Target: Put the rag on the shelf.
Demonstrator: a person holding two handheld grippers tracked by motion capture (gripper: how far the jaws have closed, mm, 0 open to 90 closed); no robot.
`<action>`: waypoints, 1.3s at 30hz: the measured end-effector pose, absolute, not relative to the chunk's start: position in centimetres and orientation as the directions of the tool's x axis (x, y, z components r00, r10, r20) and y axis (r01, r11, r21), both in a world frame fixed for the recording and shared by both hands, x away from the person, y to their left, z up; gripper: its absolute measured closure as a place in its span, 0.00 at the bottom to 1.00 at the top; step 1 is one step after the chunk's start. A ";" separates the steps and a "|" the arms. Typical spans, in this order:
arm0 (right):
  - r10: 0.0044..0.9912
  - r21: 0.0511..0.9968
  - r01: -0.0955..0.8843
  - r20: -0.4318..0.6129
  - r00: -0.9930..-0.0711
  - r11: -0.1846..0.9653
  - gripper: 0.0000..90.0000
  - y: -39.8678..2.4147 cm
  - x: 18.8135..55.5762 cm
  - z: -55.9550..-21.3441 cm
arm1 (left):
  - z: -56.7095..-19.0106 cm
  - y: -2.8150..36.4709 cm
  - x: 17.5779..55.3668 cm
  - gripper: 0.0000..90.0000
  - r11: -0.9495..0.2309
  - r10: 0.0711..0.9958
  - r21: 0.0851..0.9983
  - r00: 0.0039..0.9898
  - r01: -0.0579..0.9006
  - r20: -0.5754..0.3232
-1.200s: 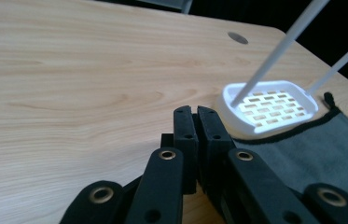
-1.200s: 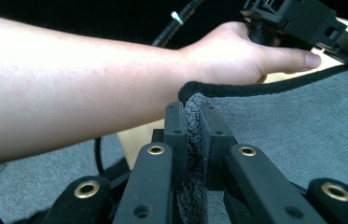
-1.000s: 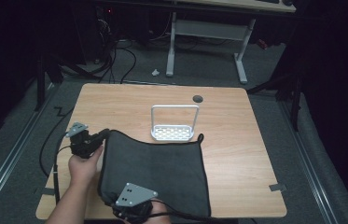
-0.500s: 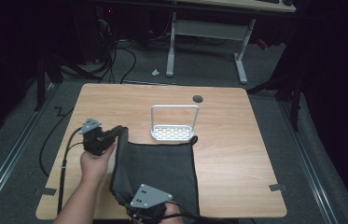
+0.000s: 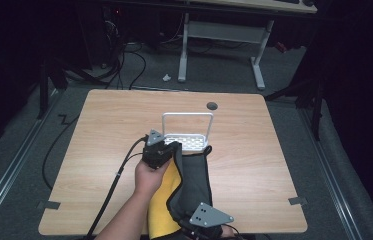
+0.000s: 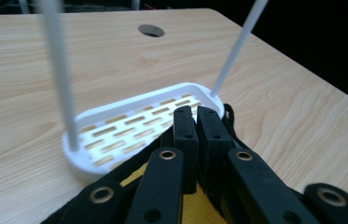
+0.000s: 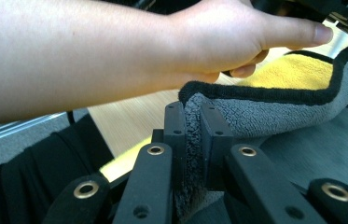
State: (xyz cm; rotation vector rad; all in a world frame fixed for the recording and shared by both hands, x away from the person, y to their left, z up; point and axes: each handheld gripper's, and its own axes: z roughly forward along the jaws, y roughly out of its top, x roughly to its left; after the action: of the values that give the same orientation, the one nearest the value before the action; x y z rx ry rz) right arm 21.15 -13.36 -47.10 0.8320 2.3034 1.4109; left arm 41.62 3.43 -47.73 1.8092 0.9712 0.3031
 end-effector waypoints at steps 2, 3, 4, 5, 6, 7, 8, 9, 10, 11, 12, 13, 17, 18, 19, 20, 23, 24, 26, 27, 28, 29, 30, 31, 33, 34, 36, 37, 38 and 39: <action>0.631 0.883 0.318 0.032 -0.775 0.346 0.93 -14.0 21.0 -47.3 | -47.6 2.4 41.6 0.97 -0.177 0.725 0.865 0.657 0.469 -0.208; 0.635 0.880 0.325 0.035 -0.772 0.346 0.93 -14.3 20.9 -47.4 | -47.6 2.0 41.6 0.97 -0.183 0.721 0.863 0.661 0.471 -0.208; 0.638 0.877 0.331 0.037 -0.769 0.348 0.93 -14.5 20.9 -47.5 | -47.7 1.1 41.7 0.97 -0.196 0.716 0.860 0.668 0.472 -0.203; 0.642 0.875 0.333 0.035 -0.766 0.350 0.93 -14.7 20.9 -47.7 | -47.8 0.7 41.7 0.97 -0.206 0.718 0.856 0.668 0.474 -0.197; 0.646 0.873 0.337 0.034 -0.763 0.352 0.93 -14.9 20.8 -47.8 | -47.9 0.3 41.7 0.97 -0.213 0.719 0.853 0.668 0.476 -0.194; 0.648 0.871 0.341 0.035 -0.761 0.353 0.93 -15.1 20.8 -48.0 | -48.1 0.0 41.8 0.97 -0.215 0.723 0.849 0.663 0.483 -0.195; 0.648 0.871 0.341 0.035 -0.761 0.353 0.93 -15.1 20.8 -48.0 | -48.1 0.0 41.8 0.97 -0.215 0.723 0.849 0.663 0.483 -0.195; 0.656 0.866 0.349 0.033 -0.754 0.358 0.92 -15.5 20.7 -48.4 | -48.4 -0.2 41.9 0.97 -0.220 0.728 0.843 0.658 0.492 -0.194; 0.659 0.862 0.356 0.033 -0.751 0.362 0.92 -15.7 20.7 -48.6 | -49.0 -0.7 42.0 0.97 -0.235 0.735 0.829 0.651 0.507 -0.190; 0.659 0.862 0.356 0.033 -0.751 0.362 0.92 -15.7 20.7 -48.6 | -49.0 -0.7 42.0 0.97 -0.235 0.735 0.829 0.651 0.507 -0.190; 0.662 0.857 0.361 0.032 -0.749 0.367 0.92 -15.9 20.7 -48.8 | -49.3 -1.0 42.1 0.97 -0.246 0.739 0.821 0.648 0.516 -0.186; 0.666 0.847 0.374 0.030 -0.745 0.379 0.92 -16.3 20.6 -49.2 | -49.5 -1.2 42.2 0.97 -0.249 0.740 0.816 0.646 0.521 -0.187; 0.676 0.834 0.396 0.038 -0.736 0.384 0.90 -17.2 20.4 -49.7 | -50.1 -1.9 42.2 0.96 -0.253 0.736 0.810 0.648 0.530 -0.195; 0.676 0.834 0.396 0.038 -0.736 0.384 0.90 -17.2 20.4 -49.7 | -50.1 -2.1 42.2 0.96 -0.253 0.732 0.810 0.652 0.529 -0.197; 0.678 0.834 0.401 0.044 -0.734 0.380 0.88 -17.4 20.3 -49.8 | -50.2 -2.3 42.1 0.96 -0.254 0.729 0.811 0.655 0.527 -0.198; 0.681 0.833 0.405 0.049 -0.731 0.376 0.83 -17.6 20.3 -49.9 | -50.2 -2.5 42.1 0.96 -0.253 0.725 0.811 0.658 0.528 -0.202; 0.697 0.834 0.427 0.072 -0.713 0.351 0.77 -18.3 20.4 -49.9 | -50.3 -2.9 42.1 0.92 -0.242 0.714 0.811 0.664 0.533 -0.223; 0.703 0.836 0.430 0.078 -0.707 0.340 0.76 -18.4 20.5 -49.8 | -50.3 -3.0 42.0 0.89 -0.243 0.709 0.813 0.669 0.530 -0.224; 0.714 0.847 0.425 0.080 -0.696 0.320 0.75 -18.9 20.6 -49.4 | -50.2 -3.0 41.9 0.83 -0.242 0.702 0.819 0.677 0.520 -0.222; 0.717 0.850 0.425 0.083 -0.692 0.311 0.75 -19.1 20.6 -49.3 | -50.1 -3.0 41.9 0.83 -0.242 0.700 0.823 0.680 0.514 -0.219; 0.717 0.850 0.425 0.083 -0.692 0.311 0.75 -19.1 20.6 -49.3 | -50.1 -3.0 41.9 0.82 -0.242 0.700 0.823 0.680 0.514 -0.219; 0.718 0.852 0.424 0.085 -0.691 0.308 0.75 -19.2 20.6 -49.2 | -50.0 -3.0 41.9 0.82 -0.243 0.698 0.822 0.681 0.514 -0.220; 0.719 0.856 0.422 0.087 -0.689 0.300 0.75 -19.3 20.7 -49.1 | -50.0 -2.9 41.9 0.81 -0.244 0.698 0.821 0.681 0.516 -0.220; 0.722 0.858 0.422 0.090 -0.686 0.294 0.75 -19.4 20.6 -49.0 | -50.0 -2.9 41.9 0.81 -0.245 0.700 0.822 0.681 0.514 -0.217; 0.723 0.863 0.415 0.089 -0.685 0.288 0.75 -19.5 20.5 -48.9 | -50.0 -2.7 41.8 0.80 -0.251 0.696 0.820 0.684 0.515 -0.216; 0.723 0.863 0.415 0.089 -0.685 0.288 0.75 -19.5 20.5 -48.9 | -50.0 -2.7 41.8 0.80 -0.251 0.696 0.820 0.684 0.515 -0.216; 0.723 0.866 0.410 0.085 -0.686 0.287 0.75 -19.4 20.4 -48.7 | -50.0 -2.5 41.7 0.80 -0.246 0.697 0.818 0.681 0.520 -0.223; 0.723 0.867 0.407 0.083 -0.686 0.287 0.75 -19.4 20.4 -48.7 | -50.0 -2.3 41.7 0.80 -0.245 0.697 0.817 0.681 0.522 -0.226; 0.725 0.870 0.406 0.086 -0.683 0.279 0.75 -19.5 20.5 -48.5 | -50.0 -2.1 41.6 0.80 -0.249 0.698 0.816 0.681 0.522 -0.223; 0.726 0.871 0.405 0.085 -0.682 0.278 0.75 -19.5 20.6 -48.5 | -50.0 -1.9 41.5 0.79 -0.248 0.698 0.816 0.680 0.522 -0.224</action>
State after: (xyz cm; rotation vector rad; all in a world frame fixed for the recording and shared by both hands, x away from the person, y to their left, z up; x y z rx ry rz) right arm 20.59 -19.55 -48.49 1.0293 2.2247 1.3647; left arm 41.52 -1.93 -50.02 1.9187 0.9517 0.2266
